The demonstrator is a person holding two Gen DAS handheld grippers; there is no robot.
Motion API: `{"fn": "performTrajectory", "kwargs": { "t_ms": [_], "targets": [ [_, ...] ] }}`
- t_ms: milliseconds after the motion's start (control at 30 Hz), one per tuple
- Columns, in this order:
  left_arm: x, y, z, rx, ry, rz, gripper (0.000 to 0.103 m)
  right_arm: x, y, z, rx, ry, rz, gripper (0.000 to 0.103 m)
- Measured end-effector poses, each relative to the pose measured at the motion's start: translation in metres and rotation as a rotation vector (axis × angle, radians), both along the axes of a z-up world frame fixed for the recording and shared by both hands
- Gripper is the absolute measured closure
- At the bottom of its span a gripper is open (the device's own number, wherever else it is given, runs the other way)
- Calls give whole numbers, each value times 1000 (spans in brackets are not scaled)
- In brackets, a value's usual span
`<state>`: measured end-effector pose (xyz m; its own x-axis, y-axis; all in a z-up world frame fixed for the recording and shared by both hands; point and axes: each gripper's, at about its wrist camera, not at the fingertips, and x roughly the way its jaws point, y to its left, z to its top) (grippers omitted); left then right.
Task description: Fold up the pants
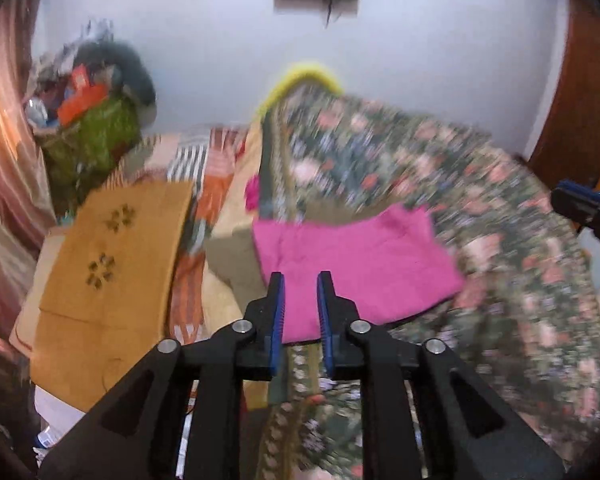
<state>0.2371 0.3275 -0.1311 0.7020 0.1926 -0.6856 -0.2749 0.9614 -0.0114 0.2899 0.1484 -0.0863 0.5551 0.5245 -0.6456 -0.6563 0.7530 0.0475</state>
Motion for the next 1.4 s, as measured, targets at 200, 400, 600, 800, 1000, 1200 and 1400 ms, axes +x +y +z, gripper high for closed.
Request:
{"fn": "performTrajectory", "kwargs": {
  "t_ms": [200,400,600,800,1000,1200,1400],
  "targets": [
    [-78,-42,85,74,-213,-48,82,-83,-24,72,98,-196,41,70],
    [-170,-80,140,105,-433,-33,59,-165,-52,115,239,-331,66,70],
    [-231,-106,157,130,-534,-46,54,-221,-69,122,331,-374,64,70],
    [-264,-119,156,136,-583,-34,35,-243,-76,115,362,-357,51,68],
    [-284,-123,152,118,-600,-38,5,-259,-89,115,366,-390,-5,29],
    [-295,-131,153,141,-605,-28,0,-262,-91,112,358,-390,-53,3],
    [-296,-135,147,149,-609,-41,0,-274,-95,106,340,-395,-69,3]
  ]
}}
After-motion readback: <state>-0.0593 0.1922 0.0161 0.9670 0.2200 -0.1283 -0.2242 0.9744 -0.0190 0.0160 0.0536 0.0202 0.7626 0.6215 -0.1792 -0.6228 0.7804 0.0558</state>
